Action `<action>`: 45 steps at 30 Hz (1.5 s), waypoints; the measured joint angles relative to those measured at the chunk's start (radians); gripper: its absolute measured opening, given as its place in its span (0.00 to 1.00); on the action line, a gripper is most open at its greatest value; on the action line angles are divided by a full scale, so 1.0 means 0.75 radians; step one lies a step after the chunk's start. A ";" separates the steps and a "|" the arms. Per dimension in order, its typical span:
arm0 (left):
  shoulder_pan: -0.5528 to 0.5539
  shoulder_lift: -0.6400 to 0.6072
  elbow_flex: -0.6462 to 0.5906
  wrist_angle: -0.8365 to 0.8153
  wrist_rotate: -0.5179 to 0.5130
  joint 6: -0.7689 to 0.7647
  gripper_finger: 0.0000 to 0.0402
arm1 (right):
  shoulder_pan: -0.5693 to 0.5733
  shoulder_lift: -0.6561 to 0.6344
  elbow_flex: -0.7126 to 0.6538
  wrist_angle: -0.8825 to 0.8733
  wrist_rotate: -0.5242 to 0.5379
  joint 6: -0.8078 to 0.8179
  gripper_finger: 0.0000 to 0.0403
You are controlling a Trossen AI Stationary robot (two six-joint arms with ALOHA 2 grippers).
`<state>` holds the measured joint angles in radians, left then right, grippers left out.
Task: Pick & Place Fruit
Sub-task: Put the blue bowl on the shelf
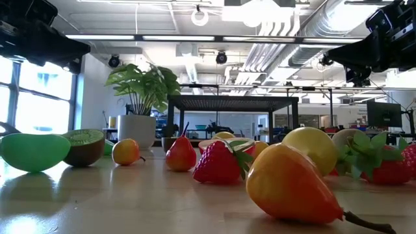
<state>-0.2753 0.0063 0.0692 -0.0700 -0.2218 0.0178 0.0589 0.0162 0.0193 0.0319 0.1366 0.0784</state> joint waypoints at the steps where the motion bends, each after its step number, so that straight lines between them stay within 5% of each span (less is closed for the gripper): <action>1: 0.000 0.000 0.000 0.000 0.000 0.000 0.00 | 0.000 0.000 0.000 -0.001 -0.013 0.000 0.01; 29: 0.000 0.000 0.000 0.002 0.006 -0.141 0.00 | 0.000 0.000 0.000 -0.001 -0.007 0.015 0.01; 45: 0.000 0.000 -0.001 0.204 0.032 -0.234 0.00 | 0.000 0.000 0.000 0.203 -0.029 0.220 0.01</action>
<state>-0.2755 0.0065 0.0689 0.0828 -0.1978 -0.1577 0.0589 0.0162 0.0193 0.1842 0.1145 0.2432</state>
